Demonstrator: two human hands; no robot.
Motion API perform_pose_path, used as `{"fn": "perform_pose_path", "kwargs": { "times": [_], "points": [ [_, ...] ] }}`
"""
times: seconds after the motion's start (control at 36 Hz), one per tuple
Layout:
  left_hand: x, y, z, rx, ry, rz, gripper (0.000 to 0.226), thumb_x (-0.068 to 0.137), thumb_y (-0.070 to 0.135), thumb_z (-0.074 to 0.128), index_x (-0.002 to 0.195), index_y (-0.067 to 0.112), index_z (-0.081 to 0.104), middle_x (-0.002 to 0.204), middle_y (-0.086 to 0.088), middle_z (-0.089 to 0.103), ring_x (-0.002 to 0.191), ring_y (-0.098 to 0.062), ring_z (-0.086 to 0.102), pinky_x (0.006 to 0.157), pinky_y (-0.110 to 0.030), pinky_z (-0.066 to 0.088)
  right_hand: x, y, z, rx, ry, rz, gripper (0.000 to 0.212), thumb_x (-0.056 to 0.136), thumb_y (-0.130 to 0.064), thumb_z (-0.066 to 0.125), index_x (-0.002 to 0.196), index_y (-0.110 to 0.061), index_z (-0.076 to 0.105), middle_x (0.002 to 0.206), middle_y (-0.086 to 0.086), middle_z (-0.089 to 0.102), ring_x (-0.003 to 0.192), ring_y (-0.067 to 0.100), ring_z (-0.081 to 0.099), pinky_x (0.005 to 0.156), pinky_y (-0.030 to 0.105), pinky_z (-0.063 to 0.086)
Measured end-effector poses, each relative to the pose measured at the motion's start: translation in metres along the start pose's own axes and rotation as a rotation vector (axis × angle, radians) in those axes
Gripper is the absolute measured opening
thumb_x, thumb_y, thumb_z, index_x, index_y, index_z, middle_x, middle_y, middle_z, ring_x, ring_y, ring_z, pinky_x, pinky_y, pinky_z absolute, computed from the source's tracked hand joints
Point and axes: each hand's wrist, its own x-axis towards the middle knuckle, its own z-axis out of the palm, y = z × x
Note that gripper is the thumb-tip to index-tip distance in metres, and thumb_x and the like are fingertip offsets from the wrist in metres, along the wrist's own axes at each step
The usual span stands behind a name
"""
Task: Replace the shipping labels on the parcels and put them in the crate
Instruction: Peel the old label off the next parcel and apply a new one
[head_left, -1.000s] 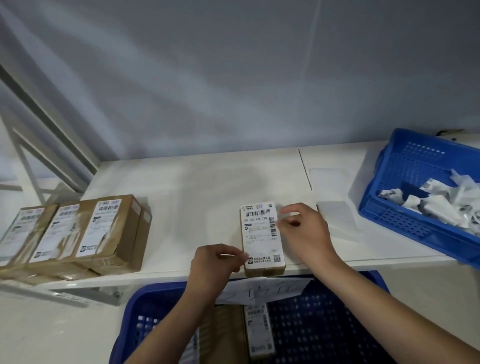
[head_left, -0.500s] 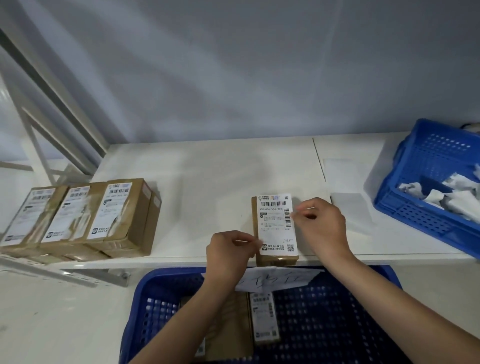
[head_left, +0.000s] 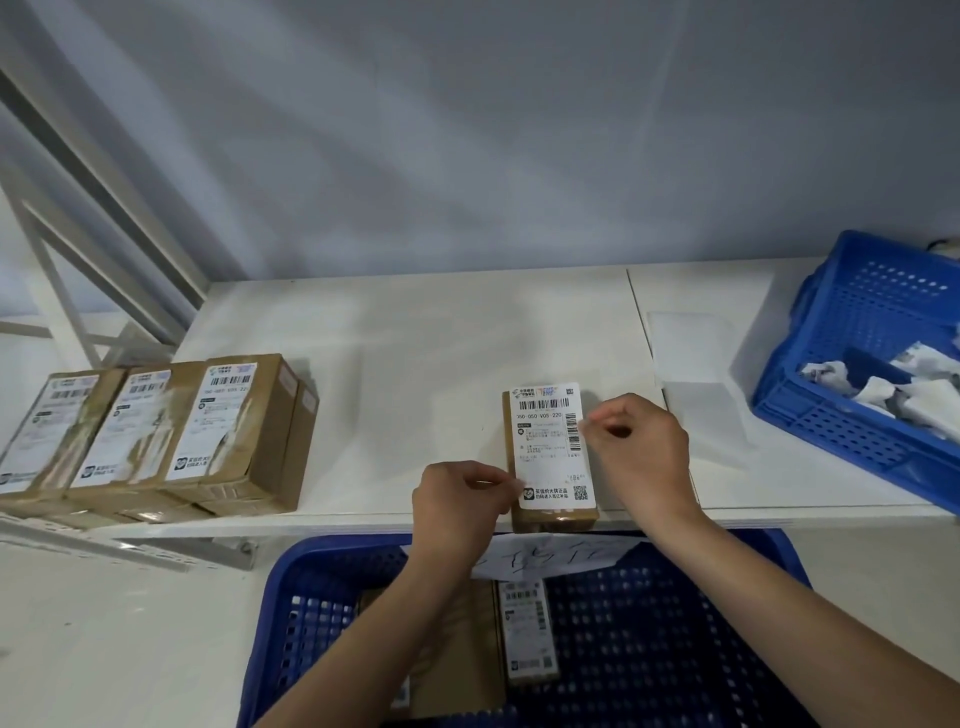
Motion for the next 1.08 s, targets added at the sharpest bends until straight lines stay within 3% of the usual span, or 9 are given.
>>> {"fn": "perform_pose_path", "kwargs": {
  "times": [0.22,0.42,0.81,1.08],
  "points": [
    [0.0,0.0,-0.001,0.017,0.007,0.005,0.006,0.086,0.028,0.081,0.084,0.022,0.081,0.072,0.01,0.075,0.068,-0.003,0.07,0.052,-0.007,0.043,-0.003,0.001,0.002,0.001,0.012,-0.022,0.014,0.086,-0.01,0.075,0.082,-0.022,0.068,0.081,-0.013,0.067,0.077,-0.009,0.059,0.064,0.002,0.04],
    [-0.001,0.0,0.0,0.012,0.005,0.012,0.008,0.085,0.031,0.082,0.083,0.024,0.08,0.071,0.01,0.075,0.061,0.002,0.066,0.051,-0.007,0.042,-0.001,0.002,0.004,0.017,0.025,-0.032,0.015,0.086,-0.009,0.075,0.082,-0.021,0.068,0.081,-0.013,0.066,0.076,-0.017,0.057,0.064,0.0,0.039],
    [0.003,-0.002,0.0,0.007,0.012,0.02,0.008,0.085,0.027,0.083,0.077,0.024,0.079,0.064,0.012,0.072,0.057,0.007,0.064,0.047,-0.003,0.038,0.001,0.008,0.01,0.041,0.017,-0.027,0.022,0.085,-0.009,0.076,0.077,-0.026,0.066,0.08,-0.012,0.068,0.075,-0.008,0.06,0.065,0.003,0.041],
    [0.005,-0.004,0.003,0.015,0.004,0.012,0.006,0.085,0.025,0.082,0.084,0.019,0.081,0.071,0.01,0.074,0.058,0.009,0.064,0.048,-0.003,0.04,0.002,0.011,0.01,0.052,0.008,-0.009,0.017,0.085,-0.008,0.076,0.079,-0.023,0.068,0.08,-0.01,0.068,0.075,-0.006,0.06,0.065,0.004,0.042]
  ]
}}
